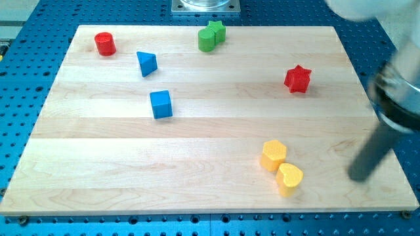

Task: Move the red star towards the bottom right corner

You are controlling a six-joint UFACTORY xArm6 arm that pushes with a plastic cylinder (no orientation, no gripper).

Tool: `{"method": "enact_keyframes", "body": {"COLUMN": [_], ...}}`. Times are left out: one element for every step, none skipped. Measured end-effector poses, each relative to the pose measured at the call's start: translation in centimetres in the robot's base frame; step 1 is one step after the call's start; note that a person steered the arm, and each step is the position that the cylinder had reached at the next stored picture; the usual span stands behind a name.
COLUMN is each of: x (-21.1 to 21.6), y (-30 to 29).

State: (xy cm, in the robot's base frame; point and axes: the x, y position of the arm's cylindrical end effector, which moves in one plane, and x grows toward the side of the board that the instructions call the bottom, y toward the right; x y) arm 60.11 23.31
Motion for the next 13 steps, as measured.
{"method": "enact_keyframes", "body": {"x": [1.7, 0.9, -0.3, 1.8, 1.3, -2.6, -4.2, -1.0, -7.5, -8.9, -14.0, -22.6, -25.6], "y": [-2.4, -6.0, -8.4, -8.9, -10.9, -13.6, -14.0, -8.5, -8.8, -14.8, -17.7, -14.9, -8.2]}}
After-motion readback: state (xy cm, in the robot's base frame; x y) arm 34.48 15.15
